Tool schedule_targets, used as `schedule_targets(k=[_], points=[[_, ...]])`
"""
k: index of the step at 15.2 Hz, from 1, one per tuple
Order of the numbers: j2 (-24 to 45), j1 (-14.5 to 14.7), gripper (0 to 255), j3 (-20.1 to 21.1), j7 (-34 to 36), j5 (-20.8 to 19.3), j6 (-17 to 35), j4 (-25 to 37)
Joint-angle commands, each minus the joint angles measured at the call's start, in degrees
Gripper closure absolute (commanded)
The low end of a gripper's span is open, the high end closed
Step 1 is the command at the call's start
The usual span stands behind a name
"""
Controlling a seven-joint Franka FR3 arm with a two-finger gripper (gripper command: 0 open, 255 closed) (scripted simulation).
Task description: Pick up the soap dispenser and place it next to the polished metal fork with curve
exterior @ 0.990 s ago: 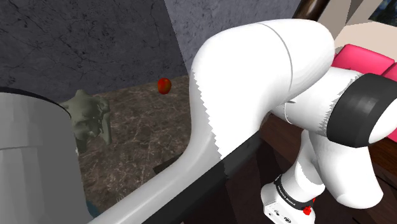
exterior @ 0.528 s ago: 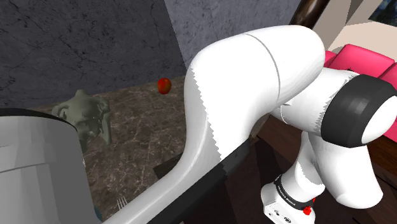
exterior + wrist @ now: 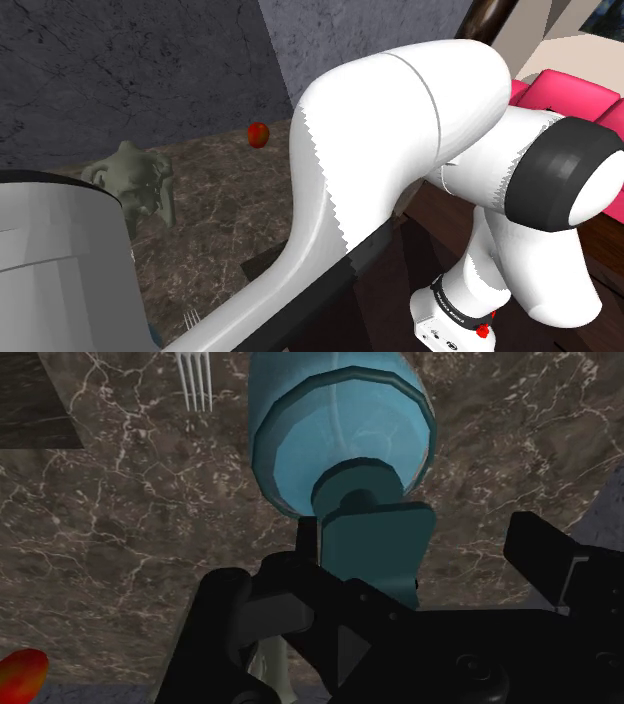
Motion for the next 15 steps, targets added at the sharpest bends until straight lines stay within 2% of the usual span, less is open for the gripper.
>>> schedule_targets(k=[1,3,7,15], points=[[-0.01,0.0,0,0.0,0.0,0.0,0.01,0.0],[0.01,0.01,0,0.0,0.0,-0.01,-0.01,0.03],[-2.15,1.23,0,1.0,-1.1,1.39,-5.36,3.51],[-2.15,1.23,0,1.0,-1.1,1.39,-5.36,3.51]])
